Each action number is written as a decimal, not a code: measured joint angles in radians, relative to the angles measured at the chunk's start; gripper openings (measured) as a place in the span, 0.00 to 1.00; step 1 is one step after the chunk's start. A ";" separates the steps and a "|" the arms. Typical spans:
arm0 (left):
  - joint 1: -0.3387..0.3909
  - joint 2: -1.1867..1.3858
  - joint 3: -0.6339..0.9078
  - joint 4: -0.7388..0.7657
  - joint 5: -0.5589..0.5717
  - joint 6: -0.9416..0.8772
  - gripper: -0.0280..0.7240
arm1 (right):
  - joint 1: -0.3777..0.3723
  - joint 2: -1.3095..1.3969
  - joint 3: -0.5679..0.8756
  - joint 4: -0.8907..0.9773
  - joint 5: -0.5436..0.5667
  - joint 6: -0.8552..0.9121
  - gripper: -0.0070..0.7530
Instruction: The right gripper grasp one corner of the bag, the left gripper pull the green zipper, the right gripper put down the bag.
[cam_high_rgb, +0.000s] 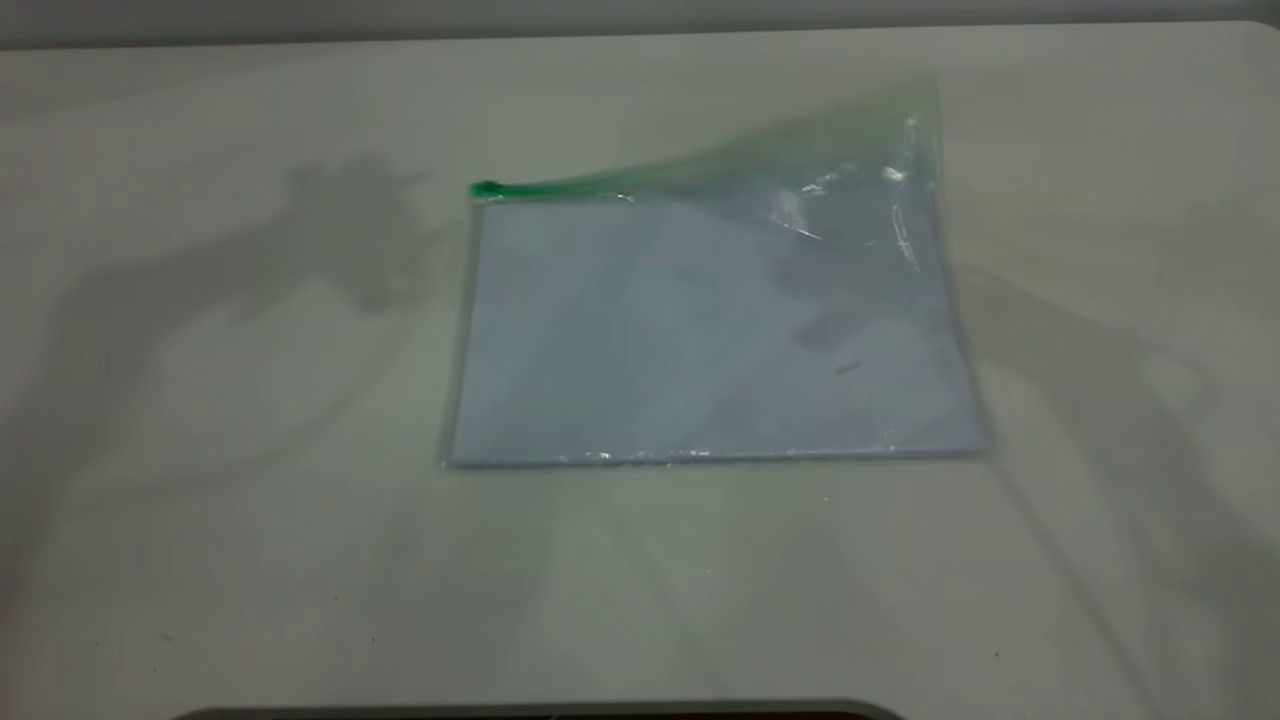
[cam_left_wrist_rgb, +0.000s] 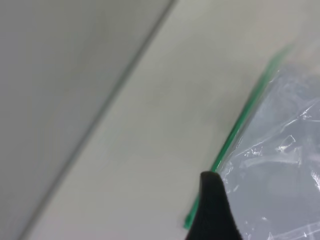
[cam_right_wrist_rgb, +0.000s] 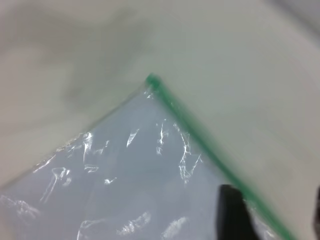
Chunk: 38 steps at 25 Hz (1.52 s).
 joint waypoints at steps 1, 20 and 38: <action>0.000 -0.049 0.000 0.000 0.006 -0.007 0.84 | -0.002 -0.037 0.000 -0.021 -0.022 0.041 0.70; 0.000 -0.557 0.030 0.546 0.252 -0.807 0.82 | -0.002 -0.950 0.013 -1.140 0.785 1.455 0.72; 0.000 -1.043 1.116 0.601 0.252 -1.011 0.82 | -0.002 -1.238 0.740 -1.175 0.657 1.551 0.72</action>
